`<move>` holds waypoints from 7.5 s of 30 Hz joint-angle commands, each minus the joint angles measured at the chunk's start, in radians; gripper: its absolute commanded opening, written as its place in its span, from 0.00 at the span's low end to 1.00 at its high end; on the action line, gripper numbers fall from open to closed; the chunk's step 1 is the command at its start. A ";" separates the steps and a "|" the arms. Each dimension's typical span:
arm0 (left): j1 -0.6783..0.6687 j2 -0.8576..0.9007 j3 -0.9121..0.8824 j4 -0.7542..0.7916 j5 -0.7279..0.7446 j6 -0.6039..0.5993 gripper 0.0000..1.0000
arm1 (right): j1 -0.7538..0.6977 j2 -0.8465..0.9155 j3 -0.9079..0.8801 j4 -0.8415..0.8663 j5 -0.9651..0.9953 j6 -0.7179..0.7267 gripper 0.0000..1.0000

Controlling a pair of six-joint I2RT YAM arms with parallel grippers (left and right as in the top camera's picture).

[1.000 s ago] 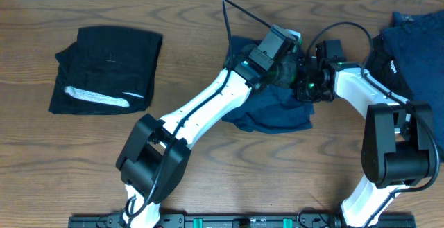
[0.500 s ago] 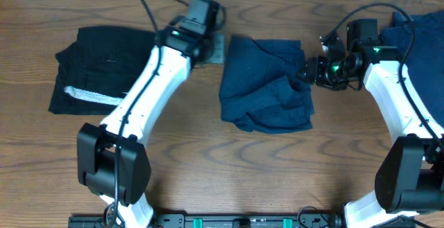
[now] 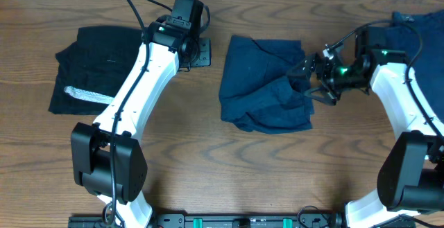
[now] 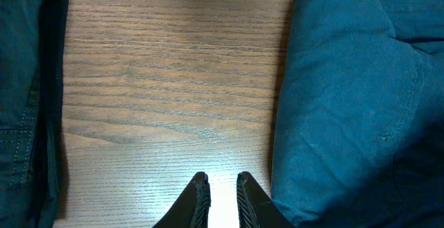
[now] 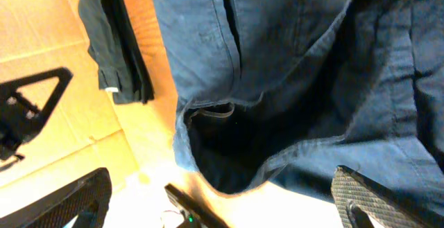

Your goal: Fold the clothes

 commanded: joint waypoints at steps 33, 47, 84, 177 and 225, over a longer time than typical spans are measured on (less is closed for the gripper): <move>0.003 0.004 -0.008 -0.011 0.026 0.013 0.06 | 0.074 0.004 -0.232 0.695 -0.124 0.262 0.01; 0.003 0.004 -0.008 -0.008 0.133 0.013 0.06 | 0.073 0.003 -0.208 0.517 0.021 0.023 0.01; -0.110 -0.006 -0.545 0.424 0.813 -0.322 0.06 | 0.099 -0.058 -0.206 0.748 0.129 0.227 0.01; -0.029 -0.187 -0.597 0.816 0.156 -0.480 0.07 | 0.315 -0.156 -0.246 0.248 0.517 -0.088 0.01; -0.157 -0.029 -0.597 0.653 0.326 -0.272 0.06 | 0.127 0.021 -0.164 0.344 0.490 -0.254 0.19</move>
